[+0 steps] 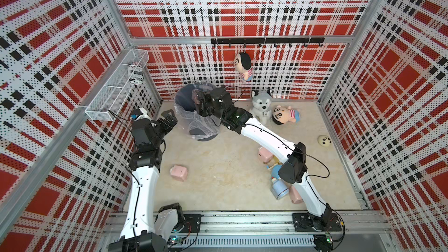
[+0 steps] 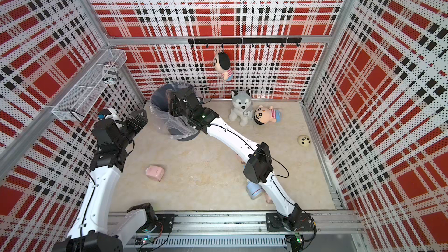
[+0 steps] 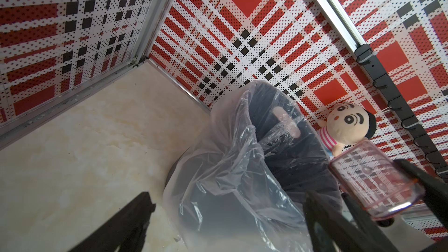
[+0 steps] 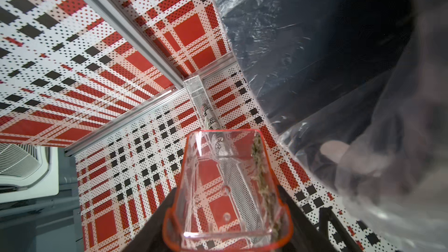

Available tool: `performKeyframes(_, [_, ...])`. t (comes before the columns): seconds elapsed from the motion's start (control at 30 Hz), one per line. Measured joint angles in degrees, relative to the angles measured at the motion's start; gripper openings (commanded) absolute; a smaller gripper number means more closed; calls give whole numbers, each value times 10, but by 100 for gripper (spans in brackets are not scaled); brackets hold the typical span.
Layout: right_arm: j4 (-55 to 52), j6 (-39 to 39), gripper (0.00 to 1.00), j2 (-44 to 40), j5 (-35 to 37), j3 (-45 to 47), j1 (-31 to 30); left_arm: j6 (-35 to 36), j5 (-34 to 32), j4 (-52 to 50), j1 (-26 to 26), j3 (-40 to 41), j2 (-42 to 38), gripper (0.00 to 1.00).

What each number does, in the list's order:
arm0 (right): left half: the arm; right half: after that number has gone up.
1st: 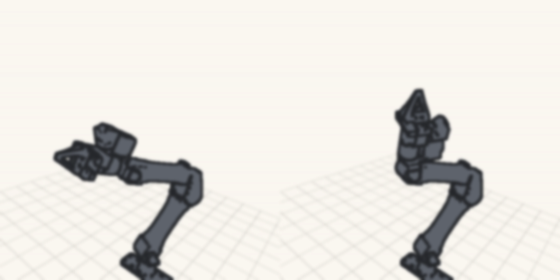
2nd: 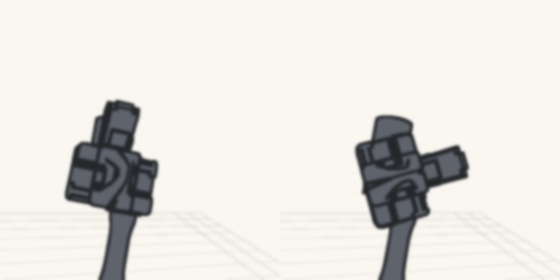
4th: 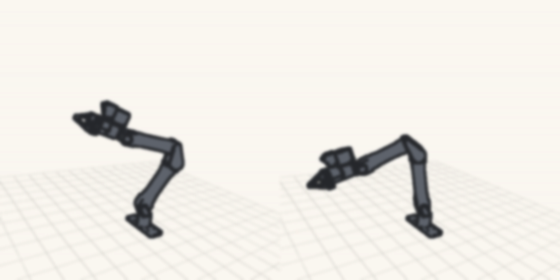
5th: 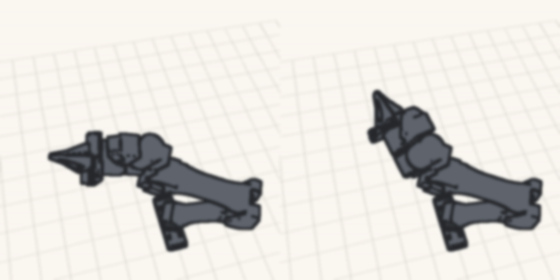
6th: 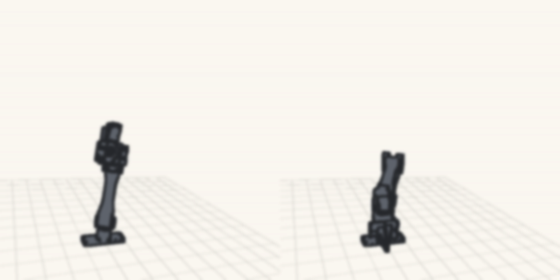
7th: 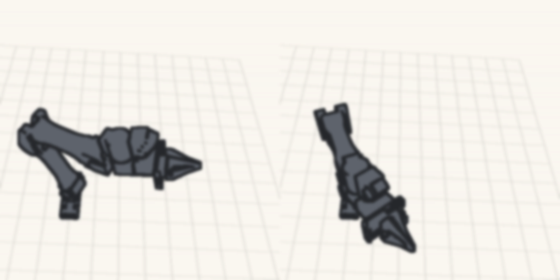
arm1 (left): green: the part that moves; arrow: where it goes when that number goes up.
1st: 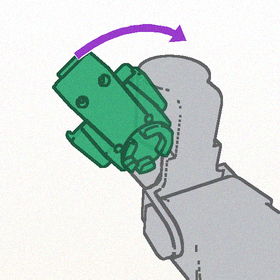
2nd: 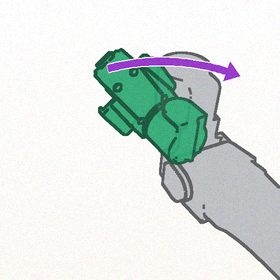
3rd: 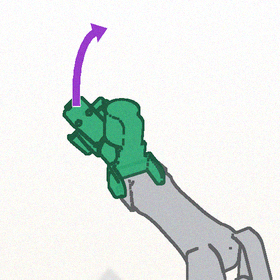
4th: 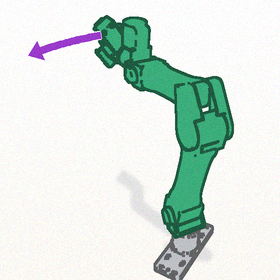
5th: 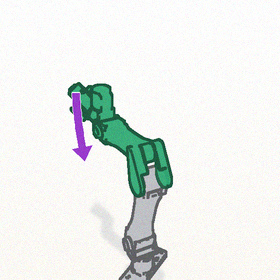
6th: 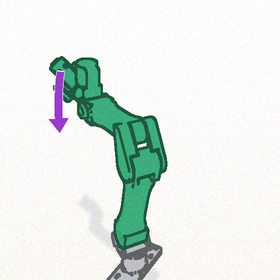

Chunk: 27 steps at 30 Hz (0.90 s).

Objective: Take out the pencil sharpener tray and clean the shavings
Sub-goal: Adjust the trash bin at the center of the board.

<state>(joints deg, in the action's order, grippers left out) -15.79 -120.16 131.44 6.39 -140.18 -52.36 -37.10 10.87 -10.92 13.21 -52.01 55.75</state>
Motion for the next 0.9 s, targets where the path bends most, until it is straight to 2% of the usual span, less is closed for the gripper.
performKeyframes(0.37, [26, -1, 47, -2, -12, 57, 0, 0, -9, -11, -5, 0, -2, 98])
performKeyframes(0.73, [16, -1, 47, 1, -5, -7, 0, -1, -7, -12, -6, 0, -2, 98])
performKeyframes(0.9, [65, -1, 48, -5, -3, 52, -1, -4, -5, -14, -8, 0, -2, 98])
